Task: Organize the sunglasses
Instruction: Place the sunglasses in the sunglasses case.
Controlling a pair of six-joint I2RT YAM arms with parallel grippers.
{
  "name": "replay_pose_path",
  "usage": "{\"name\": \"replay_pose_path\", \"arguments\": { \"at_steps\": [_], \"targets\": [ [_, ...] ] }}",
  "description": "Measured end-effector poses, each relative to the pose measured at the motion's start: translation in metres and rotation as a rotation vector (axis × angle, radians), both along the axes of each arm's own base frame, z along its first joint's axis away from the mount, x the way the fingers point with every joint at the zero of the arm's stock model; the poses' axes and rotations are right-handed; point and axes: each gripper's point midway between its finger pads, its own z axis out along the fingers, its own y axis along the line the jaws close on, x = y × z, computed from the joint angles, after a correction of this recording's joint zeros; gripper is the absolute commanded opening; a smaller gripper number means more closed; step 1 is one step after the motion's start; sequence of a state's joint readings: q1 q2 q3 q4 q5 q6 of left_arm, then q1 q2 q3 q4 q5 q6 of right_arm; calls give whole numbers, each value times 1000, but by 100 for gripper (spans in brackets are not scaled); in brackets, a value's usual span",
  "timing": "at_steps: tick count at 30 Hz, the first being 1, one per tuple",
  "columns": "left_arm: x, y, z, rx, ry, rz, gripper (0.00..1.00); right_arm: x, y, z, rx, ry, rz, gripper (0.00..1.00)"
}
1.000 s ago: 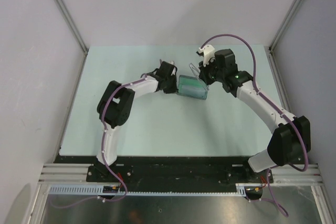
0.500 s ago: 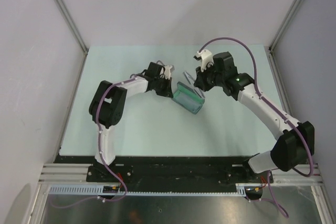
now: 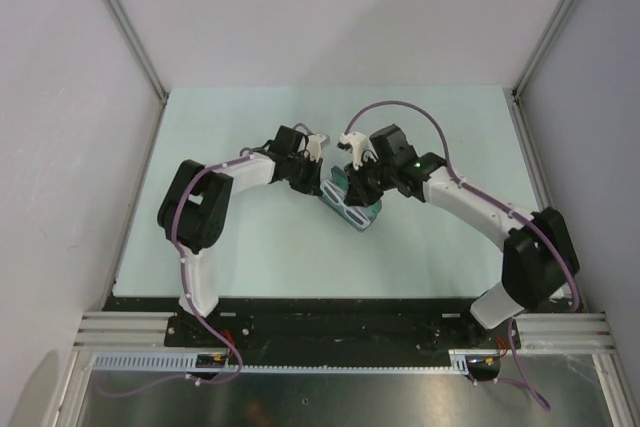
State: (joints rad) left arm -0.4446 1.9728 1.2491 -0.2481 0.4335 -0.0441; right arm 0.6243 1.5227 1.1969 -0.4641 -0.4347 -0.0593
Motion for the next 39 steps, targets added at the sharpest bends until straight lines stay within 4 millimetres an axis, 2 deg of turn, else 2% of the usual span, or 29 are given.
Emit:
{"name": "replay_pose_path", "arguments": {
  "at_steps": [4,8,16,19,25,28,39],
  "targets": [
    [0,1,0,4,-1,3,4,3,3,-31,-46,60,-6,2],
    [0,2,0,3,7,12,15,4,8,-45,-72,74,-13,1],
    [-2,5,0,13,17,18,16,16,7,-76,-168,42,-48,0],
    [-3,5,0,15,20,19,21,23,4,-88,-214,19,-61,0],
    [-2,8,-1,24,20,26,38,34,-5,-94,-276,-43,-73,0],
    [-2,8,0,26,22,30,43,39,-7,-94,-302,-81,-71,0],
    [0,14,8,29,17,58,50,44,-3,-100,-353,-142,-29,0]
  ]
}}
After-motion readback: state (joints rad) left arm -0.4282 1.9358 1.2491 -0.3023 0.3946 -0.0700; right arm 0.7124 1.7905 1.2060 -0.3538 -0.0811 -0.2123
